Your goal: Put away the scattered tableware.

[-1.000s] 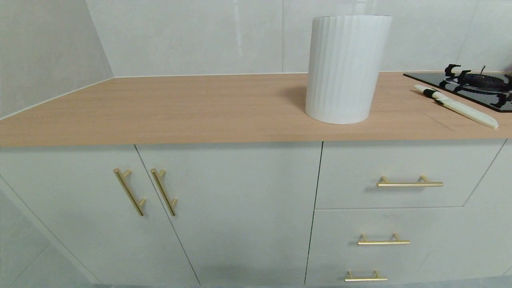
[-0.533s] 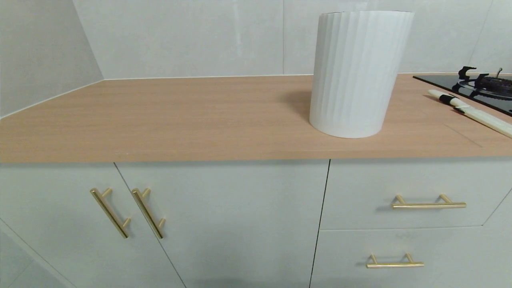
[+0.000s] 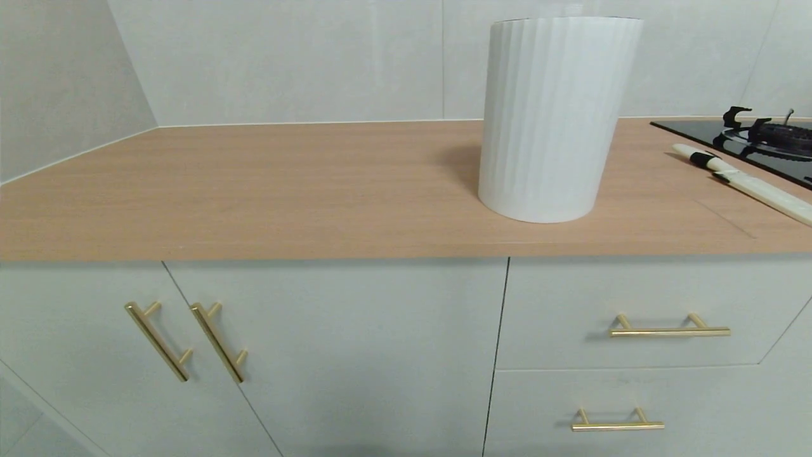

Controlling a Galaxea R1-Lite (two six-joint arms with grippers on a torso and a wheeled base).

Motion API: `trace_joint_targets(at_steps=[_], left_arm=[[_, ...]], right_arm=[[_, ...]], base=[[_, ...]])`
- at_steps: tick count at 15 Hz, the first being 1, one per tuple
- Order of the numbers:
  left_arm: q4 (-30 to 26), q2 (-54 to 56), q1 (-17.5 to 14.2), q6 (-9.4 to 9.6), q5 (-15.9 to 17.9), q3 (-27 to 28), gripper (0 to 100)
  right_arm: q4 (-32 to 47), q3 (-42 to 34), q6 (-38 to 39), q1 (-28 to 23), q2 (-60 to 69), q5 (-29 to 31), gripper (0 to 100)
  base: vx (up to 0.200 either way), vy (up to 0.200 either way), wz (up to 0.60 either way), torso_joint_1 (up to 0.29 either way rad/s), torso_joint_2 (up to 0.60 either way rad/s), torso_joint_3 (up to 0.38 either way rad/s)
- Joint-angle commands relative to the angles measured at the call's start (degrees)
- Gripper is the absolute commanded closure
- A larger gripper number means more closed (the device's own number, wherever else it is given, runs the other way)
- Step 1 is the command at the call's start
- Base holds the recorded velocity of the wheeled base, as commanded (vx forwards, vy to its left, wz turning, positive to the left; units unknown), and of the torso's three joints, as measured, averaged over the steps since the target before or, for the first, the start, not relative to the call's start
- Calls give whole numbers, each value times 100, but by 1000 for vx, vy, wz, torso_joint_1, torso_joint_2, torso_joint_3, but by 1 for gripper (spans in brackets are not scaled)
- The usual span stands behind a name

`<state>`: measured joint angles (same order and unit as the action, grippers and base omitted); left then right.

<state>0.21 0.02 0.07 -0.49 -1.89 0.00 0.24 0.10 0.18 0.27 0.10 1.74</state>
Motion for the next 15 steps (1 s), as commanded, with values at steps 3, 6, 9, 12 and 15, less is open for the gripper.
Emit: trace_joint_targets(at_steps=[3,6,9,12,15], left_arm=[[-3,-2,1,-4,-4,0,0],[-3,-2,1,-4,4,0,0],[-3,-2,1,-4,-4,0,0],[-3,-2,1,-13,-4,0,0],[-3,-2,1,-13,-4,0,0]], right_arm=[[2,-1,-1,0,-10,1,0],[2,-1,-1,0,-10,1,0],[2,-1,-1,0,-10,1,0],[2,-1,-1,0,-10,1,0],[2,-1,-1,0,-10,1,0]], base=[[0,-200,0,4,-2,1],[0,-133,0,2,0,0],[0,0,0,0,0,0],[0,0,0,0,0,0],[0,0,0,0,0,0]])
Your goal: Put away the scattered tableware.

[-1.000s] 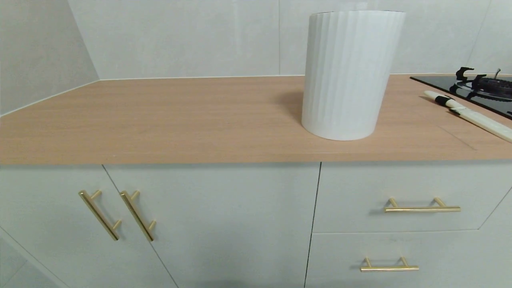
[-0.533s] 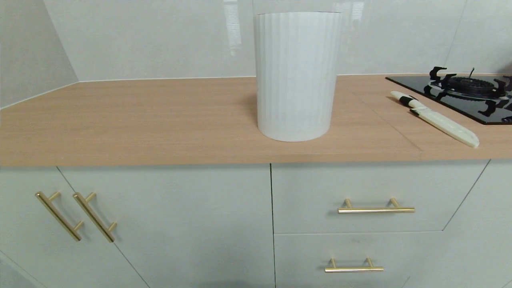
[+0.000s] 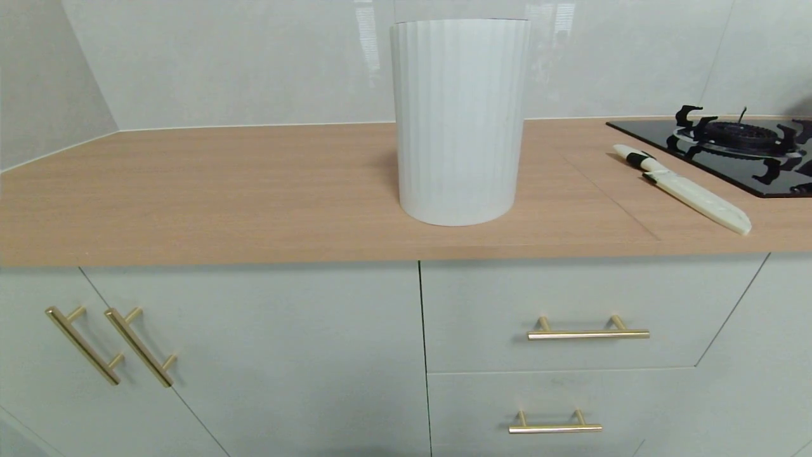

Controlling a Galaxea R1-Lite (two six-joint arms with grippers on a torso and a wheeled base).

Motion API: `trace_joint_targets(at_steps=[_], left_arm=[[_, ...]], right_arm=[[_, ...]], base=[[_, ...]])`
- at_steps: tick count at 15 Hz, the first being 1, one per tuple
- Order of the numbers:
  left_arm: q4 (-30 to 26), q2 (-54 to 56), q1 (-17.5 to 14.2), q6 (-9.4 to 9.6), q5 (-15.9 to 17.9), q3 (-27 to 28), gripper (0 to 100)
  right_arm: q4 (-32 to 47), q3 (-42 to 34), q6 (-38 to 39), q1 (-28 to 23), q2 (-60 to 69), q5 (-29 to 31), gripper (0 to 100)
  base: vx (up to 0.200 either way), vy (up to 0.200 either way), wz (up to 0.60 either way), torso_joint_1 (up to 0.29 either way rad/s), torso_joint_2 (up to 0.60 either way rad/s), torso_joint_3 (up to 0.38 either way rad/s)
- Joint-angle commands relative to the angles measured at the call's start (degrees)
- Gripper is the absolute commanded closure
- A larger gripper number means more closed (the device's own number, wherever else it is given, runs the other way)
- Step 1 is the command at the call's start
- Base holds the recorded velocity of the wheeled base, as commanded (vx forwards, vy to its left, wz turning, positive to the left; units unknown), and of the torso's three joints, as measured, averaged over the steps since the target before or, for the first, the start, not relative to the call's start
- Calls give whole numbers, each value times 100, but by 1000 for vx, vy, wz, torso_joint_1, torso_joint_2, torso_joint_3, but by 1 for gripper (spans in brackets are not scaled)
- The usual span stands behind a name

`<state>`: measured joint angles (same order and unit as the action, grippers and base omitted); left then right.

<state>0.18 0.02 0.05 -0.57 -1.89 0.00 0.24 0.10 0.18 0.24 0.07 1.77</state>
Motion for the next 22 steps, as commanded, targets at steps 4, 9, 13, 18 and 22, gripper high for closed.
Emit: trace_joint_targets(at_steps=[4,9,13,18,22], left_arm=[[-1,-2,4,-4,-4,0,0],[-1,-2,4,-4,-4,0,0],[-1,-2,4,-4,-4,0,0],[-1,-2,4,-4,-4,0,0],[-1,-2,4,-4,-4,0,0]], right_arm=[[2,-1,-1,2,-7,-1,0],[2,-1,-1,2,-7,-1,0],[2,-1,-1,2,-7,-1,0],[-7,-1,8,2,-7,-1,0],[2,-1,8,2,-7,-1,0]], base=[[100,0,0,0,4,2],[0,0,0,0,0,0],[0,0,0,0,0,0],[0,0,0,11,-86,-98],[0,0,0,78,-443,-331]])
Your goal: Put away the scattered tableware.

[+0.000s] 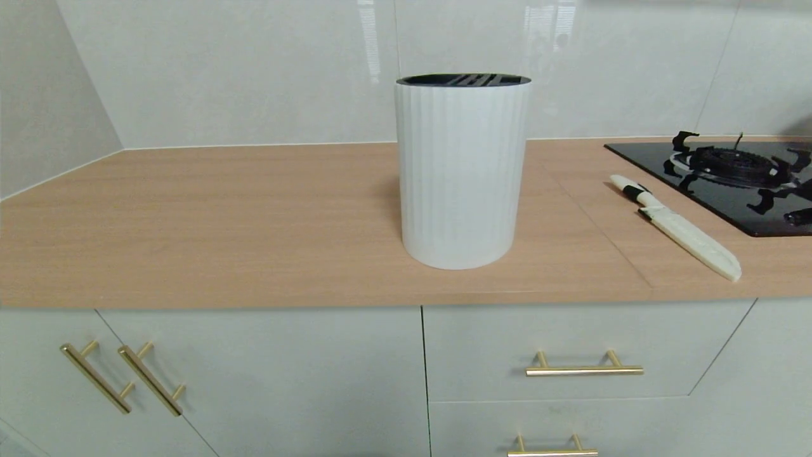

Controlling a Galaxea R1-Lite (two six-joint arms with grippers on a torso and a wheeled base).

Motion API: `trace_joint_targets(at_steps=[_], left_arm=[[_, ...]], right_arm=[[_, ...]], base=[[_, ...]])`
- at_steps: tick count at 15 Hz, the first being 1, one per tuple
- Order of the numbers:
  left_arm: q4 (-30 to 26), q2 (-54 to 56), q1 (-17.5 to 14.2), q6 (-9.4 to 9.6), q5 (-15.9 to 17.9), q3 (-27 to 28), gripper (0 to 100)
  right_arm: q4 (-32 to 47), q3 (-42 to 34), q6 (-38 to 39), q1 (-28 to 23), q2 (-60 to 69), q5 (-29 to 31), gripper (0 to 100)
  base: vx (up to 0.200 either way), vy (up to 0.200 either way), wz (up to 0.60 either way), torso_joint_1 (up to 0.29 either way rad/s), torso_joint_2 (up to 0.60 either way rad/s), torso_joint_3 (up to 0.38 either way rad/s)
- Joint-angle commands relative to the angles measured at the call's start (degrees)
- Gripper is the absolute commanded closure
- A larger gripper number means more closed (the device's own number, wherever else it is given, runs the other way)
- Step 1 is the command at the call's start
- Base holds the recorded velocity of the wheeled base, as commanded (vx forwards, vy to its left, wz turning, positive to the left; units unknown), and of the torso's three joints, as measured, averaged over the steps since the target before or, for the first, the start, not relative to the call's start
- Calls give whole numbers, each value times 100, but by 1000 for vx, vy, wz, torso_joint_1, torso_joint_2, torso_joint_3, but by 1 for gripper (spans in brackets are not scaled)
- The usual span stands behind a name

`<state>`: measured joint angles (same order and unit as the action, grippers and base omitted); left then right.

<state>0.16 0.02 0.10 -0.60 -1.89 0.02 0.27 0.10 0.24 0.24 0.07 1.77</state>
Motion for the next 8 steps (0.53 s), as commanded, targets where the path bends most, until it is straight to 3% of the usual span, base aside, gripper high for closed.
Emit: trace_joint_targets(at_steps=[1,8], left_arm=[[2,-2,-1,-2,-4,-2,0],[2,-2,-1,-2,-4,-2,0]], right_arm=[[-9,-1,2,2,-7,-1,0],[0,-1,2,2,-7,-1,0]], base=[[0,0,0,110,-447,-334],[0,0,0,147,-459,-320]])
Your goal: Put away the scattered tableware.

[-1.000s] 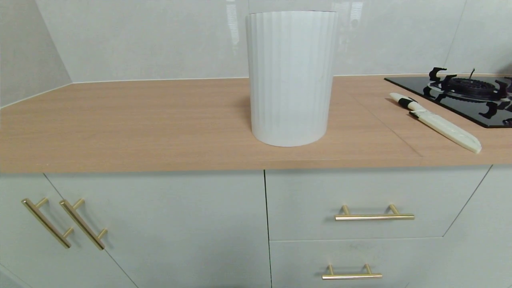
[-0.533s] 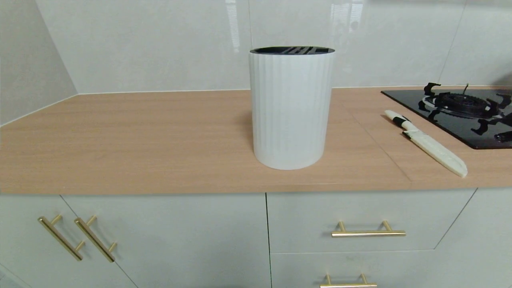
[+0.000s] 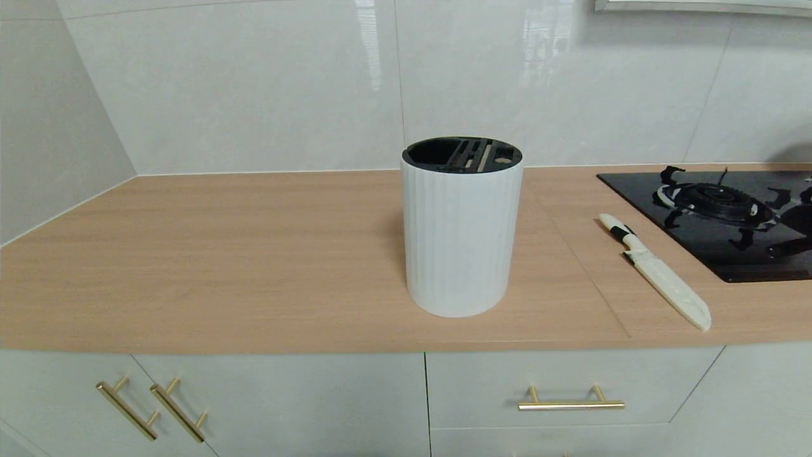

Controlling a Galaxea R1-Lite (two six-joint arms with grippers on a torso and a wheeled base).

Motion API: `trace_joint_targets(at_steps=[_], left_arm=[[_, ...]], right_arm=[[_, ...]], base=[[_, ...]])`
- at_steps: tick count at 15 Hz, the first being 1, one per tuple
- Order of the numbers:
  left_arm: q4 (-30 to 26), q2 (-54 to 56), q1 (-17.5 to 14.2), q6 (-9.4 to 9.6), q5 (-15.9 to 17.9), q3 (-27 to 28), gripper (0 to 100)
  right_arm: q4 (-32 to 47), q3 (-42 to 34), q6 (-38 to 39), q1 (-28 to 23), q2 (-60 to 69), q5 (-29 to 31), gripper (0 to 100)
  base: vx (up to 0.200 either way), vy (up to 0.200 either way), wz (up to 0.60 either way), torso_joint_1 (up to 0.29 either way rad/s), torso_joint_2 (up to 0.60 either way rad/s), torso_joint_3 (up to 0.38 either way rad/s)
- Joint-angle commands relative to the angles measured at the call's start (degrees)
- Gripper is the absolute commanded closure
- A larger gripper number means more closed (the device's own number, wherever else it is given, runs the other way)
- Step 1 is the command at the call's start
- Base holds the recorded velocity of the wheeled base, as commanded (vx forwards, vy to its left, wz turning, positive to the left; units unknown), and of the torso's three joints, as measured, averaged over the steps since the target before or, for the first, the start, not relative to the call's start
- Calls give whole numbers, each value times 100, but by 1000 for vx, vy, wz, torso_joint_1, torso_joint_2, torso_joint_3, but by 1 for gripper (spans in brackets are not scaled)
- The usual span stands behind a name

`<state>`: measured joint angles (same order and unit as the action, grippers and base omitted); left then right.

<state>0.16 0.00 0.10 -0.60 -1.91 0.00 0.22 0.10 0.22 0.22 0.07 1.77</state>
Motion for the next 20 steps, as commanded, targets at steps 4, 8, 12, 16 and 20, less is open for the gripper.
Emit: trace_joint_targets(at_steps=[4,8,12,16,20], left_arm=[[2,0,-1,-2,-2,0,0],[2,0,-1,7,-2,0,0],[2,0,-1,-2,-2,0,0],[2,0,-1,-2,-2,0,0],[2,0,-1,-2,-2,0,0]], right_arm=[[-4,-1,4,4,-7,-1,0],[4,-1,4,4,-7,-1,0],[4,-1,4,4,-7,-1,0],[4,-1,4,4,-7,-1,0],[4,-1,4,4,-7,-1,0]], base=[[0,0,0,187,-488,-305],[0,0,0,211,-514,-309],[0,0,0,231,-537,-314],[0,0,0,257,-576,-314],[0,0,0,238,-539,-294]])
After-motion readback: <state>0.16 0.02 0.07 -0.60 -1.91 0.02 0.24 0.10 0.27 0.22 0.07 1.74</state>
